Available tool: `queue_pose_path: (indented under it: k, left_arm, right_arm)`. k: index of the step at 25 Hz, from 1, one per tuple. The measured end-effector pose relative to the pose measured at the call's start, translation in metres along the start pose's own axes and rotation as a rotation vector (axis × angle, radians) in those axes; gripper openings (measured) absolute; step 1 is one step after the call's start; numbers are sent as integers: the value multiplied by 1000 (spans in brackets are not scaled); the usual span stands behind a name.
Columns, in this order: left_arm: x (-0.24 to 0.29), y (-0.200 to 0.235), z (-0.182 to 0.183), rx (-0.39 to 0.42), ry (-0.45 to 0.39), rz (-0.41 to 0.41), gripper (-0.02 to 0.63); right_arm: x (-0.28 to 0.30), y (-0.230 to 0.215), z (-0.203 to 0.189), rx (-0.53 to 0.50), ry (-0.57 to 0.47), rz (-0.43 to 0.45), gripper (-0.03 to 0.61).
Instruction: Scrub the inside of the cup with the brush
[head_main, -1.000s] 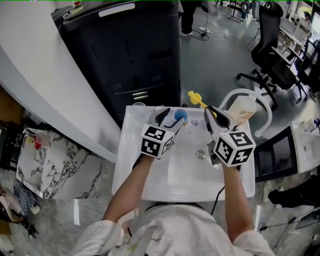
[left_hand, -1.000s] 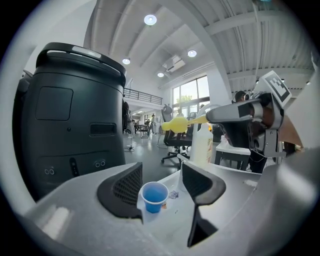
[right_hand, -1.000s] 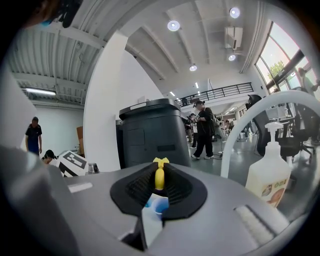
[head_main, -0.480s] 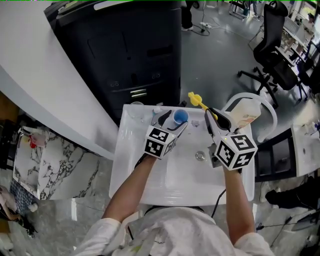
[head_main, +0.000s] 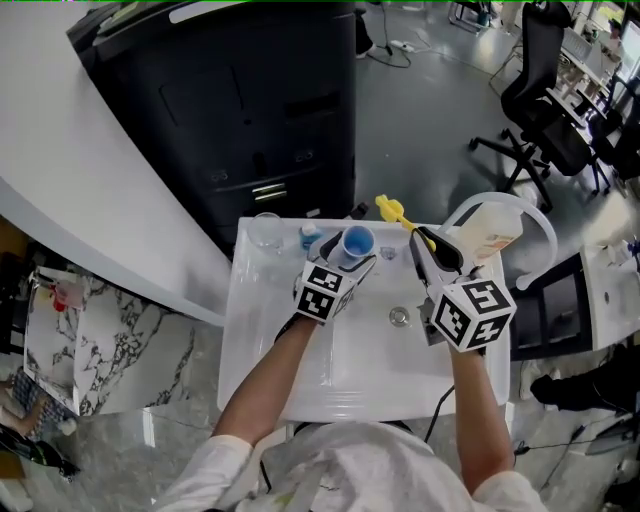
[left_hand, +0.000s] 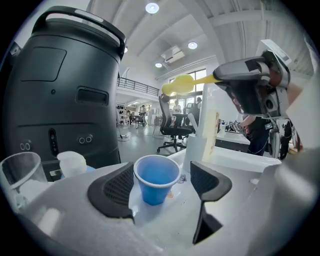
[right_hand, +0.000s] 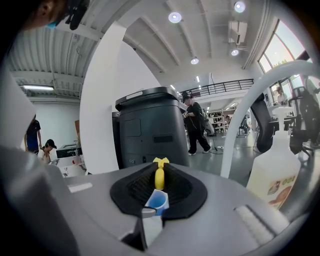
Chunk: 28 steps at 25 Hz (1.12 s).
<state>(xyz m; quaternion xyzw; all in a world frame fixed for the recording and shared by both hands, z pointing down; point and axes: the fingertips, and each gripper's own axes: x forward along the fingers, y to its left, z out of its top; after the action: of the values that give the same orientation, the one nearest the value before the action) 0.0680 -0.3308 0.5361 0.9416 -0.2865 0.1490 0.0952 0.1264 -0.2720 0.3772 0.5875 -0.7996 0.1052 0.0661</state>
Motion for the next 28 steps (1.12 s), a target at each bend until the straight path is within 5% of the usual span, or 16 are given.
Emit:
queue_pose_path:
  k: [22,28]
  left_arm:
    - [37,12,-26,22,40,13,393]
    - [37,14,-20,64,30,37,321]
  right_arm:
    - [15,-17,-13,14,35,-11,35]
    - [14,-21,-12,17,37,-12,35]
